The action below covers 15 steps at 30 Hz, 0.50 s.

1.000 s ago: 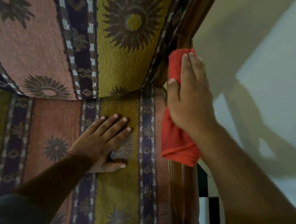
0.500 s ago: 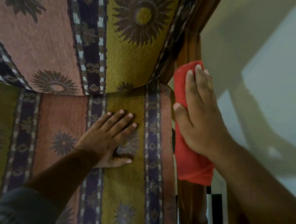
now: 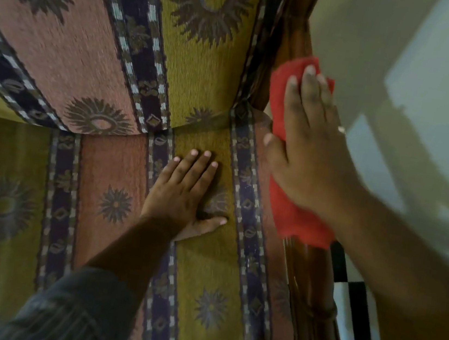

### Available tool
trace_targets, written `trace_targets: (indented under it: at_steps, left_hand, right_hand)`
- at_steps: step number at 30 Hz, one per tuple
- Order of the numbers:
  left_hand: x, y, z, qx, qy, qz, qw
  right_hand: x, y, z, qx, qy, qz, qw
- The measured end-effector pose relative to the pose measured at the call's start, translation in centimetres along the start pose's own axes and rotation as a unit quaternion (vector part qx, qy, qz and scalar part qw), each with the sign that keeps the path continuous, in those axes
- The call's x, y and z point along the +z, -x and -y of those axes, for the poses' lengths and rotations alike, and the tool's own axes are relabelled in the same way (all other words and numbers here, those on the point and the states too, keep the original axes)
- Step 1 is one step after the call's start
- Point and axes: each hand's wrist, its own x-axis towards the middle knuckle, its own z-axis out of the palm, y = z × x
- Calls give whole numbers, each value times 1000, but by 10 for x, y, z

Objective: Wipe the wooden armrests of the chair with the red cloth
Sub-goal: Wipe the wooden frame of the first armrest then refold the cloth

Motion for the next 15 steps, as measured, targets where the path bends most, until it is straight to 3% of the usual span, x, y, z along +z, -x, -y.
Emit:
trace_targets:
  at_steps: [4, 9, 15]
  left_hand:
    - [0, 1, -21, -83, 46, -12, 995]
    - [7, 5, -27, -93, 46, -43, 994]
    - [5, 12, -44, -152, 62, -23, 986]
  right_hand:
    - [4, 53, 1, 8, -28, 32, 999]
    - [1, 17, -2, 2, -15, 18, 1000]
    - [4, 9, -3, 9, -43, 0, 999]
